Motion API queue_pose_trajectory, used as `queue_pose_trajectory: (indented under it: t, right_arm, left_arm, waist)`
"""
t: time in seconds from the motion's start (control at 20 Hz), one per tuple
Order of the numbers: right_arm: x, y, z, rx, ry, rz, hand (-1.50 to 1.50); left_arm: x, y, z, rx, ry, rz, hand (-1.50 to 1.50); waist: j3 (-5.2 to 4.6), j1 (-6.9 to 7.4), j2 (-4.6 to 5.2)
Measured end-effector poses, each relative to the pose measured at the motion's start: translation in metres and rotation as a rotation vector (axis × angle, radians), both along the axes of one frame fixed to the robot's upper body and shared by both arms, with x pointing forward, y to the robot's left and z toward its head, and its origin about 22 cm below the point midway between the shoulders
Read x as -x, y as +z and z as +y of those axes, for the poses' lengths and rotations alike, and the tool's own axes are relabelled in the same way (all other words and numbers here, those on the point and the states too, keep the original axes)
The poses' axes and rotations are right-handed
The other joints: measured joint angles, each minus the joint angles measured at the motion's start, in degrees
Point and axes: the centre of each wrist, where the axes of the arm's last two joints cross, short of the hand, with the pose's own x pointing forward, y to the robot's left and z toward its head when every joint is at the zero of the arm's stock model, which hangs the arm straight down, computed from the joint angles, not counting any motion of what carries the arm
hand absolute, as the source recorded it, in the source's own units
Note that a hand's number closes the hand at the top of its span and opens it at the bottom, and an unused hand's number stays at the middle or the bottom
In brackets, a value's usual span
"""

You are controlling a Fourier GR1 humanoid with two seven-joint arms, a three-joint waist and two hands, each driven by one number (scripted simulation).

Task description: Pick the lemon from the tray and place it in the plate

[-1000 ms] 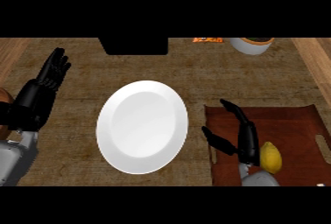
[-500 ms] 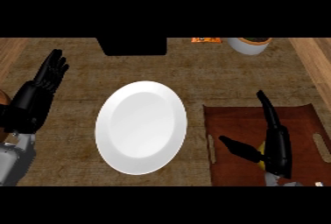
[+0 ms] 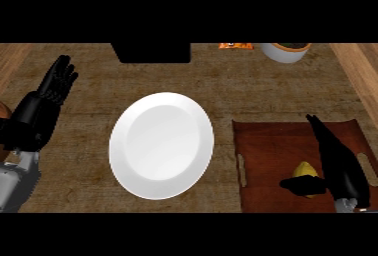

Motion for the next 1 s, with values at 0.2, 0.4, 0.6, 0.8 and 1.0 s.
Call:
queue_pose_trajectory:
  t: [0.2,0.4,0.6,0.8,1.0]
  right_arm:
    - [0.001,0.023,0.012,0.046,-0.013,0.208,-1.5]
    - [-0.002,0.037,0.024,0.062,-0.007,0.298,-1.5]
    - [-0.003,0.033,0.028,0.088,-0.017,0.326,-1.5]
    - [-0.008,0.024,0.018,0.145,-0.058,0.37,-1.5]
    - [-0.013,0.012,0.01,0.162,-0.089,0.428,-1.5]
  left_arm:
    - [-0.002,0.001,-0.002,-0.001,-0.004,-0.004,0.0]
    - [-0.004,0.008,-0.006,-0.001,-0.018,-0.011,0.0]
    - [-0.001,0.005,-0.007,-0.001,-0.016,-0.013,0.0]
    - [0.0,0.006,-0.002,0.005,-0.011,-0.01,0.0]
    - [-0.004,0.007,-0.006,0.006,-0.012,-0.011,0.0]
  waist:
    - [0.14,0.21,0.12]
    - [0.27,0.48,0.2]
    - [0.35,0.57,0.25]
    - [0.38,0.61,0.28]
    - [0.4,0.54,0.33]
